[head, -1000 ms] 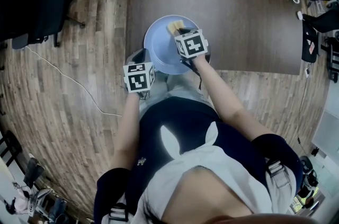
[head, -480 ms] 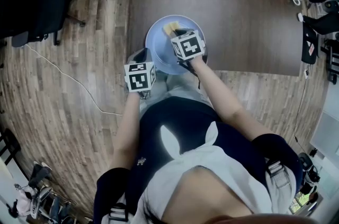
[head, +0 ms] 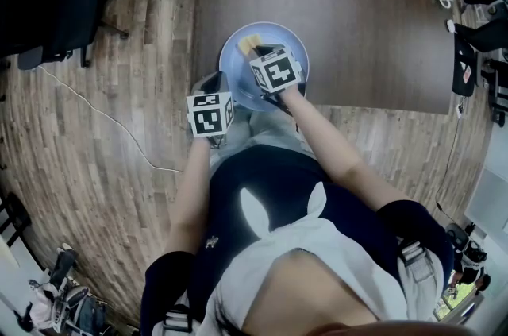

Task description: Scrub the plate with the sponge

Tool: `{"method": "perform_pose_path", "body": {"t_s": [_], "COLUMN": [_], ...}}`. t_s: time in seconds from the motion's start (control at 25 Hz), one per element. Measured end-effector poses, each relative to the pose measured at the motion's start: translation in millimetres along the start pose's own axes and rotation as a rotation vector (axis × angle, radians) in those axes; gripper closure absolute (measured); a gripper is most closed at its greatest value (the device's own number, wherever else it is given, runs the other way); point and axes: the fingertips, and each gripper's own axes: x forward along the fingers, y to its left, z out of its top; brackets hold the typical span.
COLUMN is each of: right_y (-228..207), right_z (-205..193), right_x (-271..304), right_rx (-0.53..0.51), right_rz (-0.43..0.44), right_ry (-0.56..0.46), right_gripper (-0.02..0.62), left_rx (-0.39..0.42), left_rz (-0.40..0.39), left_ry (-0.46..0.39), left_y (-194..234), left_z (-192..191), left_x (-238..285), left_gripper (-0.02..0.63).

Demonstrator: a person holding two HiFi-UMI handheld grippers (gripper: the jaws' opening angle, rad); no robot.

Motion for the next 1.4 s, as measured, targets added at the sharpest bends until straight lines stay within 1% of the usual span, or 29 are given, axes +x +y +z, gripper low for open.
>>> {"method": "perform_pose_path", "body": {"t_s": [0.76, 1.4], "right_y": [31, 51], "right_z": [4, -4], "right_x": [12, 10], "right_rx": [-0.018, -0.025], "right_rz": [0.077, 0.140], "right_ry": [0.012, 0.013], "right_gripper": [0.572, 0.572], "left_rx": [-0.012, -0.016], "left_rz": [-0.015, -0.024], "left_ry": [0.008, 0.006], "left_y": [4, 1], "left_z": [2, 1], "left_x": [4, 3], "left_gripper": [0.598, 0.598]}}
